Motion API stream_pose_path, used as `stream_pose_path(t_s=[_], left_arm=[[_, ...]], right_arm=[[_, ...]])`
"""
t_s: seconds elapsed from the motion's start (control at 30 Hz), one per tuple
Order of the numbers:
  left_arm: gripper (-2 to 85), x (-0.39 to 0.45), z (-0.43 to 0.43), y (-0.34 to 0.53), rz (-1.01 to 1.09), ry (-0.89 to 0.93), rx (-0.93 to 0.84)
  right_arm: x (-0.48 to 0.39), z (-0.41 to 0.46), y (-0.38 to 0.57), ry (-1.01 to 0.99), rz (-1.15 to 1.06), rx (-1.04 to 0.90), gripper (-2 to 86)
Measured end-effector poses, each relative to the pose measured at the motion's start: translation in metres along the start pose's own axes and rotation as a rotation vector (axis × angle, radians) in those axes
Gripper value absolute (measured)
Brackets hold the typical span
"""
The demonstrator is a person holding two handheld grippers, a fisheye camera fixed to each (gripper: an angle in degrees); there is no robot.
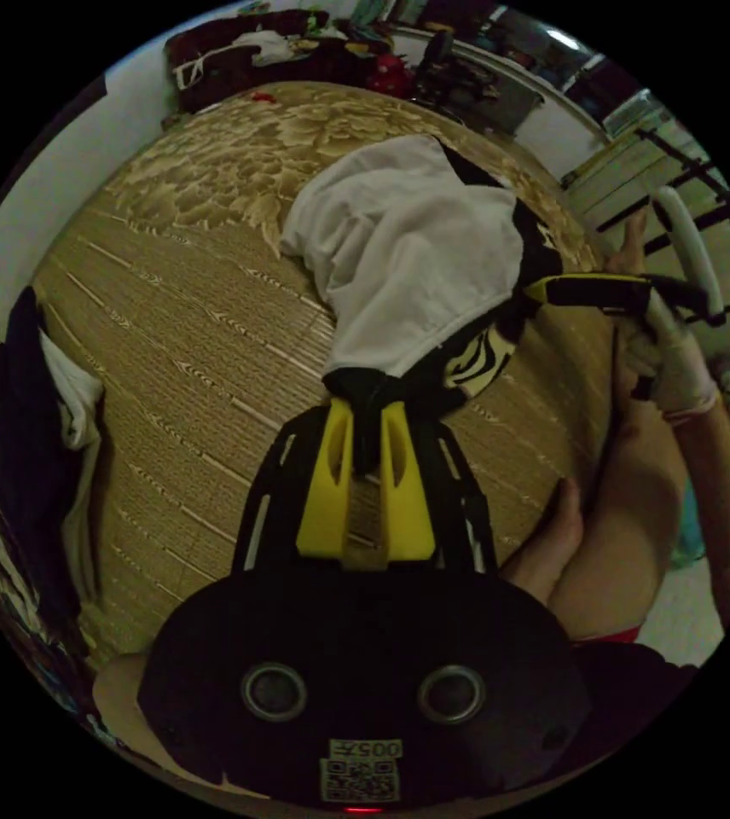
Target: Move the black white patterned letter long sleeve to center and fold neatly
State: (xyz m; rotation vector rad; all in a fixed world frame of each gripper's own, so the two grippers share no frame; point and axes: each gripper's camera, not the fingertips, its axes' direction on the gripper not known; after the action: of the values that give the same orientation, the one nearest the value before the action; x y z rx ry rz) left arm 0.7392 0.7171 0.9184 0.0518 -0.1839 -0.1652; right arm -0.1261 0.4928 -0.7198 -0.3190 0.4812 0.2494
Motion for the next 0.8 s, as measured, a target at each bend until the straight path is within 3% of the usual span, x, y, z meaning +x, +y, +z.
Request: stream_pose_path(t_s=[0.17,0.3,0.63,0.8], left_arm=[[5.0,-0.040,-0.092,0.055,0.043,0.196,0.189],[4.1,-0.047,-0.158,0.090,0.135,0.245,0.295],[2.9,-0.014,-0.360,0.189,0.383,-0.128,0.599],[3.0,0.007,-0.441,0.247,0.422,-0.329,0.742]], right_arm=[[-0.026,-0.086,0.006,-0.048,-0.056,0.236,-0.7],[-0.044,-0.157,0.014,-0.173,-0.092,0.409,-1.5],[-0.142,-0.324,0.049,-0.118,-0.228,0.870,-1.6],[-0.185,-0.389,0.074,-0.073,-0.291,0.993,-1.6]])
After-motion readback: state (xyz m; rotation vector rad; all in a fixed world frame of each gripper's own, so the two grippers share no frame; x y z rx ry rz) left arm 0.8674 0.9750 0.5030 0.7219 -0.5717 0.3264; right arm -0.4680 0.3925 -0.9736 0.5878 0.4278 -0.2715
